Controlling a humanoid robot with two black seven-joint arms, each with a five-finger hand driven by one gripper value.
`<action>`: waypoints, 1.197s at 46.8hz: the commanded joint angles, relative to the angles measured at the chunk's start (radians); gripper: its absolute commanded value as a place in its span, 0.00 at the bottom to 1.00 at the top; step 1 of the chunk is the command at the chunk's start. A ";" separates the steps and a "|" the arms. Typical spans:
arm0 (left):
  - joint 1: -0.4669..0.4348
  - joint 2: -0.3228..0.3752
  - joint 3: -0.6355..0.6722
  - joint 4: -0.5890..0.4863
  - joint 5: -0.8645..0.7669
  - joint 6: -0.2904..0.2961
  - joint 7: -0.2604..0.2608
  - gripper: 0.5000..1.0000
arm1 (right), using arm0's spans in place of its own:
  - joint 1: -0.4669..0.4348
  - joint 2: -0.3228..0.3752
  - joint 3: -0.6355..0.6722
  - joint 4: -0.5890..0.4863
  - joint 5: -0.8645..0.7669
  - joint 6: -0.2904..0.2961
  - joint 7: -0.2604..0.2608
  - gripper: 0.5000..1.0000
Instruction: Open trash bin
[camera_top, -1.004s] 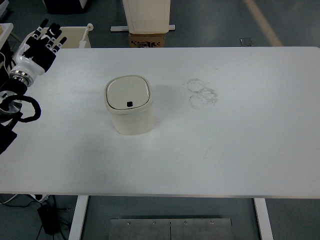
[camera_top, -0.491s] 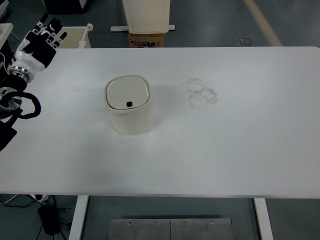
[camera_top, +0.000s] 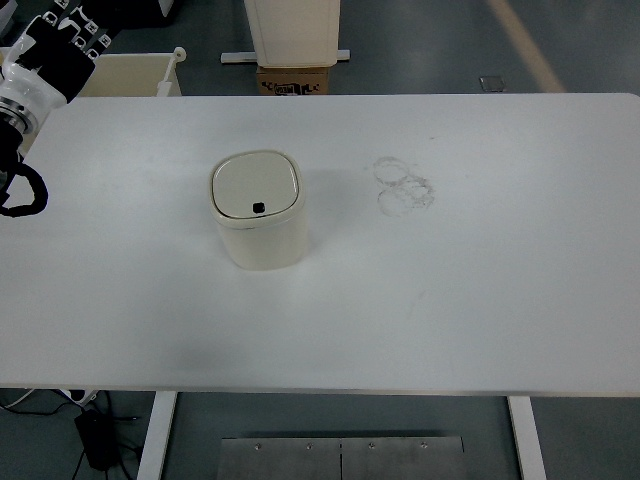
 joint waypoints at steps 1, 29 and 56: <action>-0.010 0.035 0.001 -0.052 0.002 0.020 0.015 1.00 | 0.000 0.000 0.000 0.000 0.000 0.000 0.000 0.99; -0.201 0.421 0.117 -0.443 0.008 -0.052 0.162 1.00 | 0.000 0.000 0.000 0.000 0.000 0.000 0.000 0.98; -0.506 0.523 0.432 -0.605 0.205 -0.112 0.369 1.00 | 0.000 0.000 0.000 0.000 0.000 0.000 0.000 0.98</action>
